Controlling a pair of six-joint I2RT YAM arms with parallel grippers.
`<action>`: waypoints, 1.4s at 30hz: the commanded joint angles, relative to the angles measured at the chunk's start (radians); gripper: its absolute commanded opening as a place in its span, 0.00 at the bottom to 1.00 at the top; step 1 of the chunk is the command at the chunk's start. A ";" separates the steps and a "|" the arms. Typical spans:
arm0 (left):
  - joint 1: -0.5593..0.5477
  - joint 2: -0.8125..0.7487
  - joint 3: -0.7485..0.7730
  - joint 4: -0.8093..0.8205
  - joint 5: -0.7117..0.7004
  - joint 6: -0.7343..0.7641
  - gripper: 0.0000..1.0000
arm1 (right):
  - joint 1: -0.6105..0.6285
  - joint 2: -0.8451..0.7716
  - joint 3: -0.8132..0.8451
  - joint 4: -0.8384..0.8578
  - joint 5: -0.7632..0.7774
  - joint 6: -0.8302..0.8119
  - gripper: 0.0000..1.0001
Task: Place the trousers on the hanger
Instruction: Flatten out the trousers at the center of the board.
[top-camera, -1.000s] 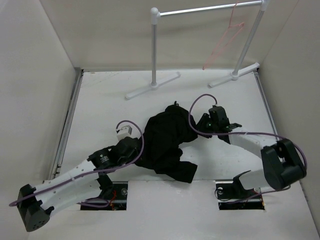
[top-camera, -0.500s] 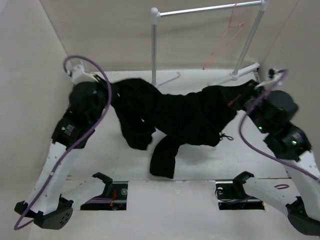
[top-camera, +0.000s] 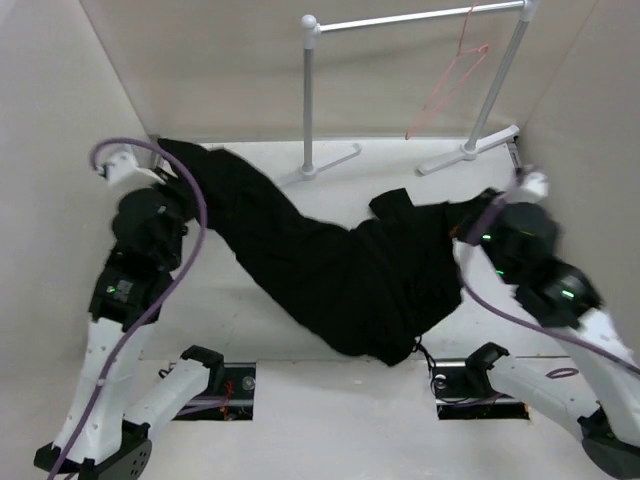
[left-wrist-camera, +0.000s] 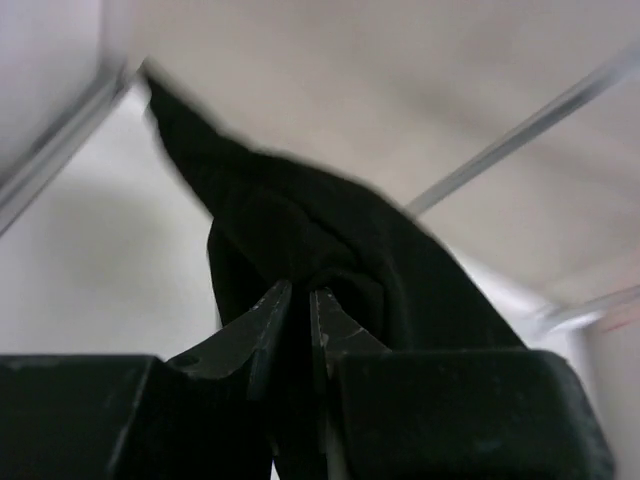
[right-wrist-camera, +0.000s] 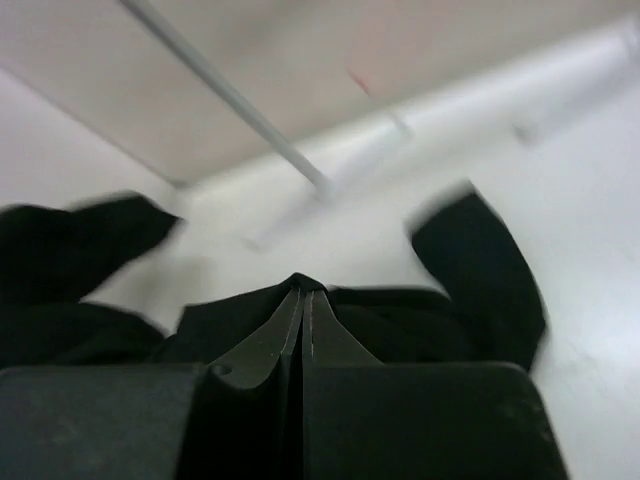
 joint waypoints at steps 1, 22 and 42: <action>-0.034 -0.075 -0.352 -0.083 -0.097 -0.037 0.18 | -0.140 0.042 -0.288 -0.011 -0.071 0.112 0.00; 0.240 0.006 -0.632 0.061 0.150 -0.152 0.69 | -0.144 -0.116 -0.575 -0.226 -0.043 0.229 0.66; 0.512 0.831 -0.299 0.431 0.270 -0.282 0.62 | 0.066 -0.070 -0.470 -0.381 -0.019 0.344 0.82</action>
